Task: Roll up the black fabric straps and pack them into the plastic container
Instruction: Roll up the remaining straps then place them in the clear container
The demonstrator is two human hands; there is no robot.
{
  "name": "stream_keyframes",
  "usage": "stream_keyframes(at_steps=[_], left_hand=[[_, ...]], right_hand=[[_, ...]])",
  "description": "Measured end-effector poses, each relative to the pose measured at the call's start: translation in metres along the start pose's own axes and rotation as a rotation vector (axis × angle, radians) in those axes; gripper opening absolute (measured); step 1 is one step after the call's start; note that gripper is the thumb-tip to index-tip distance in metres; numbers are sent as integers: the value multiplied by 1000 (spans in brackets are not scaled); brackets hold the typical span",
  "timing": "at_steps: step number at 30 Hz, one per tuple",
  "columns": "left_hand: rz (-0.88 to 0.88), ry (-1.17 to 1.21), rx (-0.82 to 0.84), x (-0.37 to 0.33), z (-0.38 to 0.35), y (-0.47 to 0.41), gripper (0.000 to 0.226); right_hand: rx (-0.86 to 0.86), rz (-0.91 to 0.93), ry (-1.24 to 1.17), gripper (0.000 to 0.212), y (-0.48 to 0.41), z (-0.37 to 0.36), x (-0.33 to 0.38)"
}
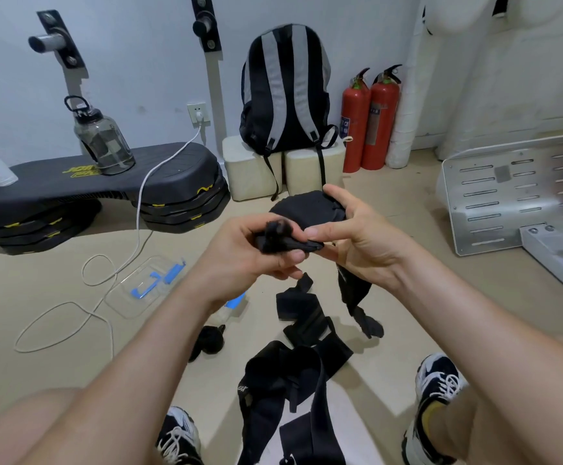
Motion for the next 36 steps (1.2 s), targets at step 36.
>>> stream_keyframes(at_steps=[36], left_hand=[[397,287,-407,21,18,-8,27]], right_hand=[[-111,195,287,112,-2,2,-7]])
Point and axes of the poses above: each hand's wrist, its own y-axis away from the middle knuckle, its own z-axis out of the back of the hand, x = y × z, the point moved 3 cm from there along -y, towards the middle knuckle, and after that the axes turned 13 degrees about z, right-handed, at the moved point
